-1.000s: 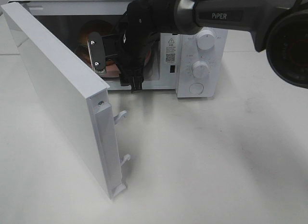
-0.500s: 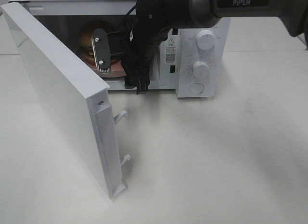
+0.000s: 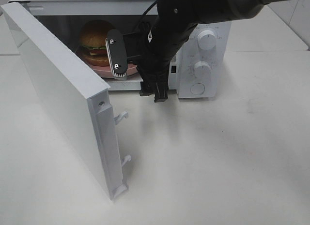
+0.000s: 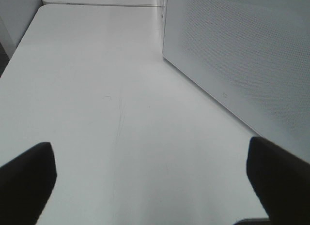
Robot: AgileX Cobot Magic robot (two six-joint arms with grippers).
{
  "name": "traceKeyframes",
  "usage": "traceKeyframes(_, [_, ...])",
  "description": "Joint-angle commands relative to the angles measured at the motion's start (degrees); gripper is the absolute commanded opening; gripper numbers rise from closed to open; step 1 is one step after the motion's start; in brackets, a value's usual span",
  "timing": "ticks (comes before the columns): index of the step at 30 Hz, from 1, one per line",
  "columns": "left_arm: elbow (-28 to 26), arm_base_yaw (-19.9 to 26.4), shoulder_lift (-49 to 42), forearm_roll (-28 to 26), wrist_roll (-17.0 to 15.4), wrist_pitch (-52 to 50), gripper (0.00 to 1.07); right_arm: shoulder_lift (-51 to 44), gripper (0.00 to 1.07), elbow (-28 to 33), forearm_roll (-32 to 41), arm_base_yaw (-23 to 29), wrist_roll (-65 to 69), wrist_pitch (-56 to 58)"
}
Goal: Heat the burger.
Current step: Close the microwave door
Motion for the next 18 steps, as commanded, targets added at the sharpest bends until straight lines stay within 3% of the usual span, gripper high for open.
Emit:
traceKeyframes(1, [0.2, 0.0, -0.9, -0.1, 0.0, -1.0, 1.0, -1.7, 0.76, 1.4, 0.1, 0.1, 0.3, -0.2])
traceKeyframes(5, [0.2, 0.0, -0.9, -0.1, 0.0, -1.0, 1.0, -7.4, 0.76, 7.0, -0.3, 0.1, 1.4, -0.2])
traceKeyframes(18, [0.2, 0.0, -0.9, -0.1, 0.0, -1.0, 1.0, -18.8, 0.76, 17.4, -0.6, 0.1, 9.7, 0.2])
